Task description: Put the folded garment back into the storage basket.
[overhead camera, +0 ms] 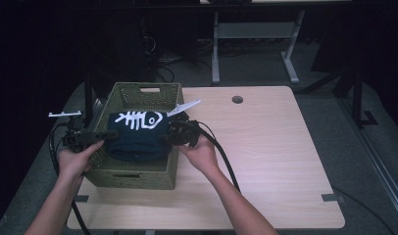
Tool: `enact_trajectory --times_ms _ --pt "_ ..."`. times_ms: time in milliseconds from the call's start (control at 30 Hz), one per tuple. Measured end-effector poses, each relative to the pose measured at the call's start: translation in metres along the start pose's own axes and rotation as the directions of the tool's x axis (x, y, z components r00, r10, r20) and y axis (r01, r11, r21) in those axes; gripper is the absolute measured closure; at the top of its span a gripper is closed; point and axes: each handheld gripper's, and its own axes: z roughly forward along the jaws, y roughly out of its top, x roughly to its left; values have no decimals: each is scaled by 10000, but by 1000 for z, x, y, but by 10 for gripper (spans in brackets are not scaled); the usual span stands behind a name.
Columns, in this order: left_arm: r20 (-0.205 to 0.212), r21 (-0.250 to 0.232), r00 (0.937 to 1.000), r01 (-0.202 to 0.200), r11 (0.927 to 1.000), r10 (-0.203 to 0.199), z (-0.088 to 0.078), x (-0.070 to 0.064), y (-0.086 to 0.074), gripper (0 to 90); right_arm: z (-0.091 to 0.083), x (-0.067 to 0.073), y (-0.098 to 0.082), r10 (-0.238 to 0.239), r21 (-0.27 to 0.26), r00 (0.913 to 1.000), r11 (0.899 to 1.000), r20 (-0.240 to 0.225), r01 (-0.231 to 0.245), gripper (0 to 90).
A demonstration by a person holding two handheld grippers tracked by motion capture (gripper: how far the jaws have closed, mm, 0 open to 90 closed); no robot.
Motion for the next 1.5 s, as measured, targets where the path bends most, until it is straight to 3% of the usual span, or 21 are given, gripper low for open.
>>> enact_trajectory --times_ms 200,533,900,967,1000,1033,1133,1300,1500 --pt "-123 -35 9999 63 10000 -64 -2 4 1 638 7 4 4 -166 76 9998 9998 128 165 691" --pt "-260 -108 9992 298 9995 -301 -3 16 3 633 20 4 8 -2 174 9999 9998 155 -1 687" --pt "-344 -179 9992 179 9997 -186 -3 21 5 630 25 5 10 -131 142 9994 9998 331 126 683" --pt "-506 -206 9986 157 9997 -168 -3 22 5 610 26 5 11 -154 160 9992 9998 362 148 639" --pt "-743 -278 9971 152 9995 -172 -5 24 6 581 26 6 11 -135 217 9985 9997 525 124 575" --pt "-785 -357 9966 204 9992 -231 -6 25 6 553 25 6 12 -199 160 9958 9997 892 185 533" --pt "-854 -475 9956 341 9983 -381 -9 30 6 551 19 4 12 -221 -79 9925 9997 1205 232 505" --pt "-607 -670 9972 402 9969 -443 -10 27 7 557 3 -2 12 -44 -289 9933 9996 1155 78 502" --pt "-240 -637 9997 -35 9980 20 -6 10 9 557 -15 -7 11 54 -554 9935 9985 1133 8 496"
